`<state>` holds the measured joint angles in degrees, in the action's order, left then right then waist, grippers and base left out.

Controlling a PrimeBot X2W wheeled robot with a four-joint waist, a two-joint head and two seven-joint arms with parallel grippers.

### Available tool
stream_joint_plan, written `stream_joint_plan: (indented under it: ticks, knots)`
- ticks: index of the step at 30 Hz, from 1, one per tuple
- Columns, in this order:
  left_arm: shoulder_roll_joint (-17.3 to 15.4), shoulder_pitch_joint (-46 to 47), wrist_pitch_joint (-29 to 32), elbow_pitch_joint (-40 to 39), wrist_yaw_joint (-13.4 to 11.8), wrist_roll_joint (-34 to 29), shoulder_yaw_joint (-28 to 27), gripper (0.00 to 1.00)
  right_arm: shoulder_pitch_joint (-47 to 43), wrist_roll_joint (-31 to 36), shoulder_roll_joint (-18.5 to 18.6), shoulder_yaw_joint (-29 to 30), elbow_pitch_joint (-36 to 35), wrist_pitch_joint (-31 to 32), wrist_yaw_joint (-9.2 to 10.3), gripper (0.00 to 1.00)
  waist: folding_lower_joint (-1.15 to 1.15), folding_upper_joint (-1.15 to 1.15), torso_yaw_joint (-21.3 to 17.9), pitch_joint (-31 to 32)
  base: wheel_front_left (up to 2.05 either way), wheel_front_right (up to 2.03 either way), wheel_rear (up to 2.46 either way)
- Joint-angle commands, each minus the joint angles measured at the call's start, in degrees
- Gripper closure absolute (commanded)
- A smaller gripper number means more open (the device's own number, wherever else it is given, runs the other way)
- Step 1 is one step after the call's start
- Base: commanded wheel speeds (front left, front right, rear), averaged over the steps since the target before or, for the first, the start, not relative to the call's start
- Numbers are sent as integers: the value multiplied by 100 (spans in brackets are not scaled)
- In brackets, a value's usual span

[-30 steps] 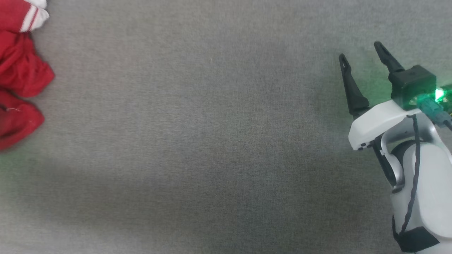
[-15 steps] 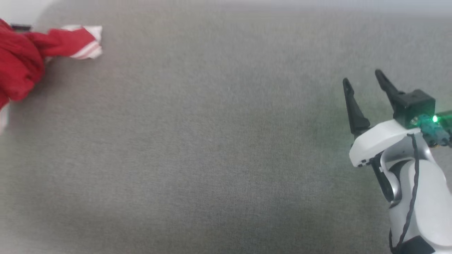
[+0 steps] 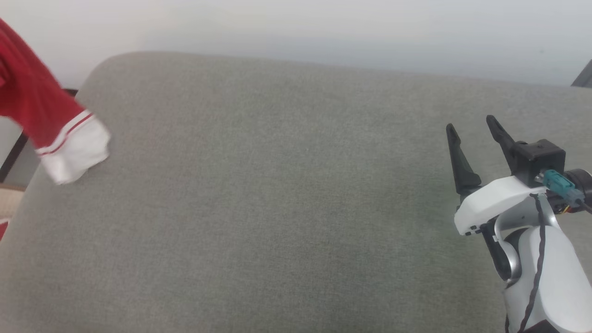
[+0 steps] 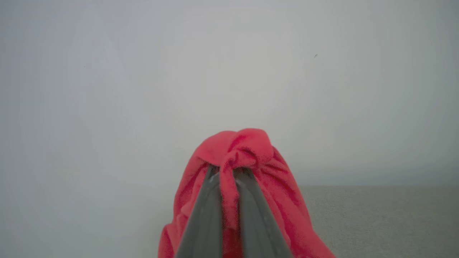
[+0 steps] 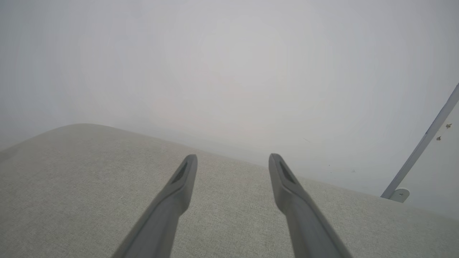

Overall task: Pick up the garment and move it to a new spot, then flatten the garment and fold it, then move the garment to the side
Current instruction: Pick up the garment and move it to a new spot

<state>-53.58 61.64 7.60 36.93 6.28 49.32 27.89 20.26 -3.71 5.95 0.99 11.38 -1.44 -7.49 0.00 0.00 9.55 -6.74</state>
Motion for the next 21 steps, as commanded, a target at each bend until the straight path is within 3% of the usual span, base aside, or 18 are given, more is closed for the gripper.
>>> stream_joint_plan:
  ticks: [1,11,21]
  knots:
    - [-37,70,54,-160,-68,-1,-4,100,-39,-32,0,14,16,-50,0,0,0,0,-59,98,0,0,0]
    - [-292,-276,662,-1842,-534,224,-32,100,-82,-11,58,264,-68,-91,0,0,0,0,-582,249,0,0,0]
    - [-134,-461,1096,-3419,-1070,435,1,100,18,108,62,561,-230,-64,0,0,0,0,-1353,86,0,0,0]
